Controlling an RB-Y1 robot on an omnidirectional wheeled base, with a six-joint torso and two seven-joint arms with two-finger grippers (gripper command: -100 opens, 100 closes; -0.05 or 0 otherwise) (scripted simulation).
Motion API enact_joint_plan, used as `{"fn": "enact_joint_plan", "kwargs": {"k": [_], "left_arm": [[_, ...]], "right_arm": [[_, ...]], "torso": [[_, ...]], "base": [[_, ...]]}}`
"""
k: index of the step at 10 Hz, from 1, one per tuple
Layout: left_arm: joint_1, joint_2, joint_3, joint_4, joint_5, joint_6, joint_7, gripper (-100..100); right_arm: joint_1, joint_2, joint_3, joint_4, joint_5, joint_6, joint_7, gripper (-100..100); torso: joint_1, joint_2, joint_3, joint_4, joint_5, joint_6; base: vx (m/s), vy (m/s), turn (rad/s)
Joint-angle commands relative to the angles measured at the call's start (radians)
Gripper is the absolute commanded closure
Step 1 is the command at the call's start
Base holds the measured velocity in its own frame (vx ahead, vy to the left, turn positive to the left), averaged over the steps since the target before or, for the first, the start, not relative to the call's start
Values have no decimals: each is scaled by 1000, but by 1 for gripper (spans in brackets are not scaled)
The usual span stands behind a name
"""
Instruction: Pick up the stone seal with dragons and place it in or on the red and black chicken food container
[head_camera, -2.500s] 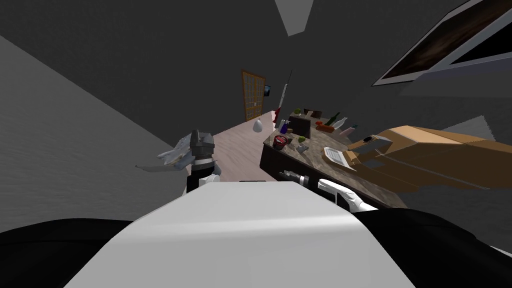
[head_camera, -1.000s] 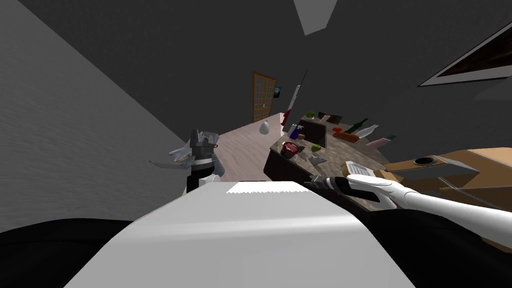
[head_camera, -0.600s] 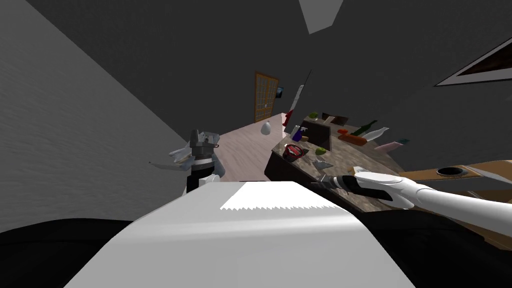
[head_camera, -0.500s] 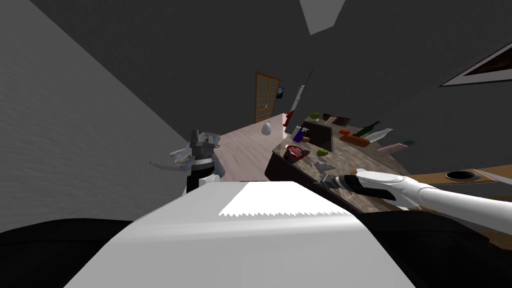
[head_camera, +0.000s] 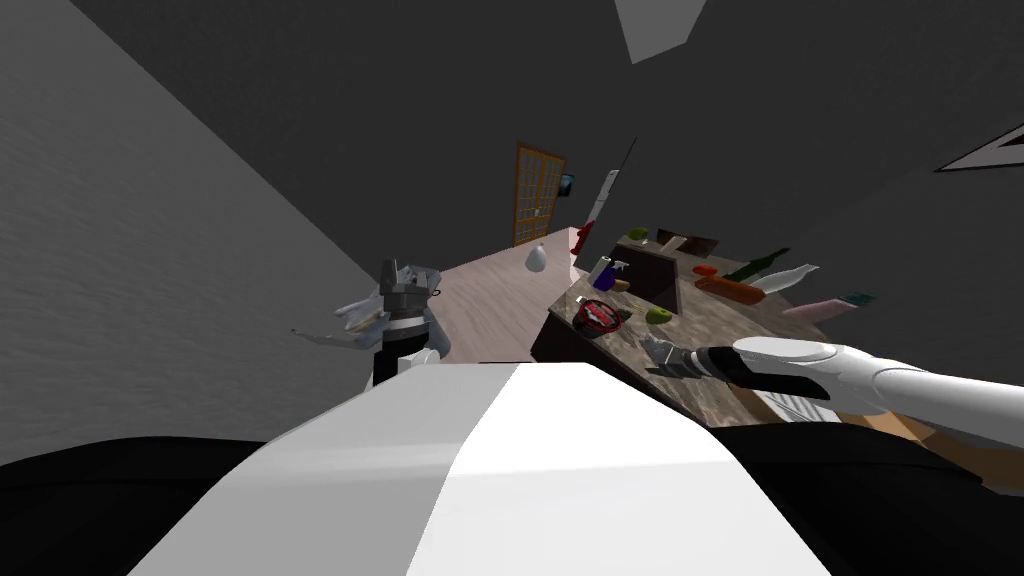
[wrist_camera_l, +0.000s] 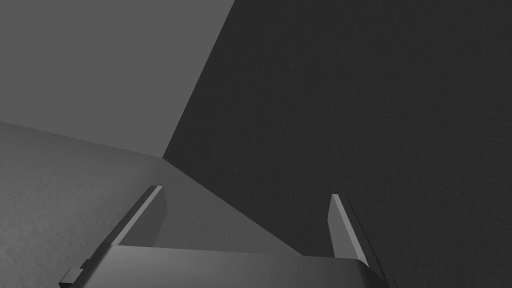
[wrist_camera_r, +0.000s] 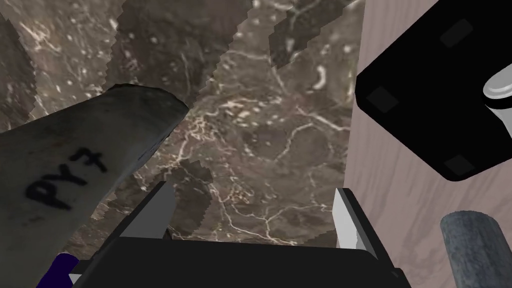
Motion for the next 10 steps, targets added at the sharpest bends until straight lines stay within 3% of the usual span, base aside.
{"fn": "enact_joint_plan", "kwargs": {"k": [1, 4, 6, 8, 9, 10], "left_arm": [[0, 0, 0, 0, 0, 0, 0, 0], [0, 0, 0, 0, 0, 0, 0, 0], [0, 0, 0, 0, 0, 0, 0, 0], [0, 0, 0, 0, 0, 0, 0, 0], [0, 0, 0, 0, 0, 0, 0, 0], [0, 0, 0, 0, 0, 0, 0, 0]], "right_arm": [[-15, -48, 27, 28, 18, -4, 17, -100], [-34, -88, 60, 61, 44, -11, 40, -100], [-55, -108, 98, 84, 73, -24, 67, -100], [-60, -96, 116, 80, 85, -33, 80, -100], [-58, -101, 110, 83, 78, -31, 77, -100], [-59, -101, 111, 82, 78, -32, 79, 0]], "torso": [[0, 0, 0, 0, 0, 0], [-2, -13, -7, -3, 1, -1], [0, -7, -4, -2, 1, -1], [0, -12, -7, -3, 1, -1], [1, -10, -6, -2, 1, -1], [1, -3, -2, -1, 1, 0]], "base": [[192, -3, 133], [238, -14, 98], [202, 16, 87], [236, 11, 94], [81, 12, 9], [17, 1, 3]]}}
